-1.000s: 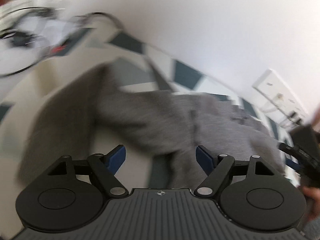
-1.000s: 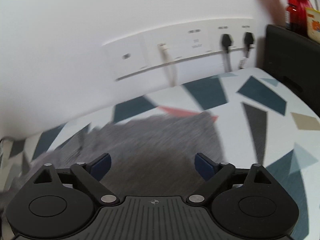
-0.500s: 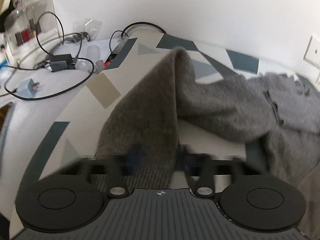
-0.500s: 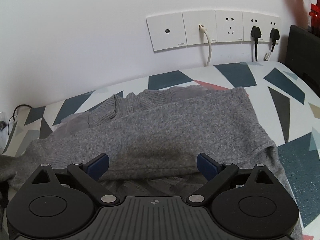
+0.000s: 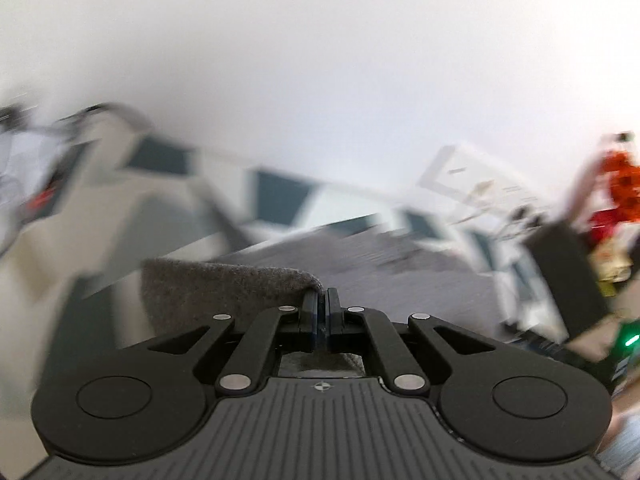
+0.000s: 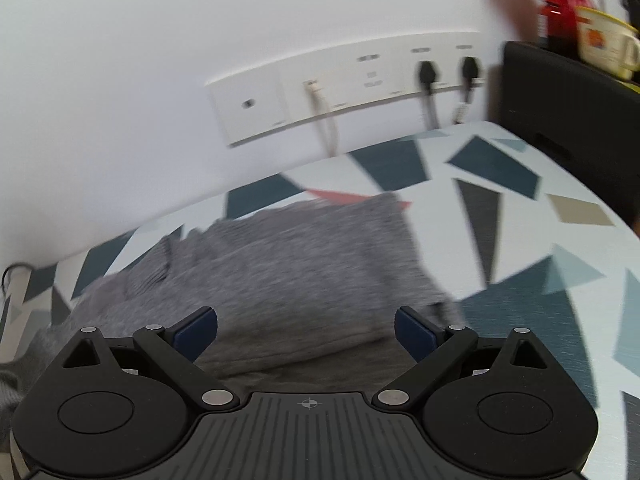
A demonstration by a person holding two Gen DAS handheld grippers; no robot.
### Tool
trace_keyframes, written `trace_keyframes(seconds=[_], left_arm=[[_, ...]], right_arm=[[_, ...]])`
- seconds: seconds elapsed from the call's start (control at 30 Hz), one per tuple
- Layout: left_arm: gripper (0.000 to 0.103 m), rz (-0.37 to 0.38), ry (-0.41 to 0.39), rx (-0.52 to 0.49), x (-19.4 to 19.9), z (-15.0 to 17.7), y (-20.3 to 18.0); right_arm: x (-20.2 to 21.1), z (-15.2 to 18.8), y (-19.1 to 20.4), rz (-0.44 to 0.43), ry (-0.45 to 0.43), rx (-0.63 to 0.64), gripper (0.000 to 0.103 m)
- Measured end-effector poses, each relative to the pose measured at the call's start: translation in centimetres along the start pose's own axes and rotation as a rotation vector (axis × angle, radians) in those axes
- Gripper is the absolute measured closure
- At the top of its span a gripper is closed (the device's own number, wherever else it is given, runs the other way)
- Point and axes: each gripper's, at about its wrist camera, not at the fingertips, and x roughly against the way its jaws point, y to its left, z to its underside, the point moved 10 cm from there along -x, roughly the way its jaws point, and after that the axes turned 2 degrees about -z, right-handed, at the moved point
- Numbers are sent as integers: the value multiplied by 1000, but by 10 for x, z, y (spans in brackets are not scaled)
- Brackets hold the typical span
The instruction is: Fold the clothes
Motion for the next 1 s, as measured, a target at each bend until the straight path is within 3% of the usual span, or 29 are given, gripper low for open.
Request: trace_keyframes(seconds=[0.2,0.33,0.37,0.43,0.47,0.57,0.67,0.77,0.9,1.0], left_arm=[[99,180,28,-107,-73,-17,-113],[98,209,91,-194,-136,7,-166],[91,198,108,-229,-149,14,-175],[63,162,168,-308,-172,29,-185],[44,157,177,-321,-172,31,-185],[29,177,120,-332,-152,22,-177],[26,119,61,-344,-122,9,-145],[22,-3,10,-333,-94,15,-98],[21,-184,-24,-341,-61,46,-34],[21,-248,27,-390,-55,81,-10]], right_arm=[[15,0,-37,37,-31,-65,9],[25,0,-62,62,-51,-108,9],[25,1,-64,64,-51,-107,9],[20,5,-61,62,-41,-84,9],[18,6,-57,55,-38,-64,9],[14,6,-37,20,-51,39,9],[6,1,-15,-13,-80,164,9],[-11,-10,-3,-59,-93,195,12],[-44,-27,-6,-131,-84,71,18],[-75,-34,-17,-126,-50,-35,21]])
